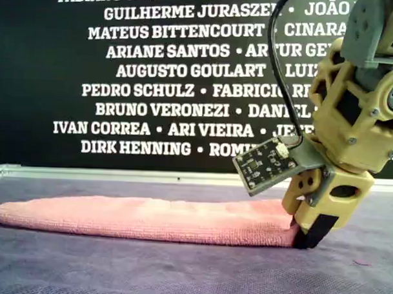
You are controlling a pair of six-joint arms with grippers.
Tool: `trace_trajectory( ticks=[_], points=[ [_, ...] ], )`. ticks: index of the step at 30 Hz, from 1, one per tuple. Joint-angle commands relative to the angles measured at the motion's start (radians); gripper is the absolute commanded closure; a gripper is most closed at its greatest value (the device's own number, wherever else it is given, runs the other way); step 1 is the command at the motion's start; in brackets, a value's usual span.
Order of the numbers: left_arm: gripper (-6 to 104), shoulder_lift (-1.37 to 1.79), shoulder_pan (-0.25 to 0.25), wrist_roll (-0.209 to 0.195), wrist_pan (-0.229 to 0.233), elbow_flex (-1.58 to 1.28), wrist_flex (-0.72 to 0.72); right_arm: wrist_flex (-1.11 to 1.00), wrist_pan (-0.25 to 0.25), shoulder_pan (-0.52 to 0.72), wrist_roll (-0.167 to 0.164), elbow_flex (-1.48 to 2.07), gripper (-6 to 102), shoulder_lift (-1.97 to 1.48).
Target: Fold a cloth
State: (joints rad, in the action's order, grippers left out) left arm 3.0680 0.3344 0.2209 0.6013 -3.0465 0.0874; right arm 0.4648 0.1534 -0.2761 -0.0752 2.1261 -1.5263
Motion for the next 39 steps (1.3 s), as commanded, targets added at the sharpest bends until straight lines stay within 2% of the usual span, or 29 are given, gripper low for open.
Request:
trace_trajectory(
  ticks=[1, 7, 15, 24, 33, 39],
  points=[
    [52, 0.006, -0.026, 0.003, 0.011, 0.017, 0.0, -0.04, 0.008, 0.0, 0.003, -0.054, 97, -0.023],
    [53, 0.005, -0.026, 0.003, 0.011, 0.017, 0.0, -0.04, 0.008, -0.018, 0.003, -0.279, 97, 0.011],
    [53, 0.005, -0.026, 0.003, 0.011, 0.017, 0.0, -0.04, -0.009, -0.233, 0.003, -0.641, 97, 0.098],
    [53, 0.005, -0.025, -0.006, 0.011, 0.017, 0.0, -0.041, -0.009, -0.448, 0.003, -1.068, 97, 0.471],
    [53, 0.005, -0.025, -0.006, 0.011, 0.017, 0.0, -0.04, -0.009, -0.566, 0.003, -1.551, 97, 0.769],
    [53, 0.005, -0.025, -0.006, 0.011, 0.017, 0.0, -0.04, -0.009, -0.649, -0.006, -1.726, 97, 0.904]
  ],
)
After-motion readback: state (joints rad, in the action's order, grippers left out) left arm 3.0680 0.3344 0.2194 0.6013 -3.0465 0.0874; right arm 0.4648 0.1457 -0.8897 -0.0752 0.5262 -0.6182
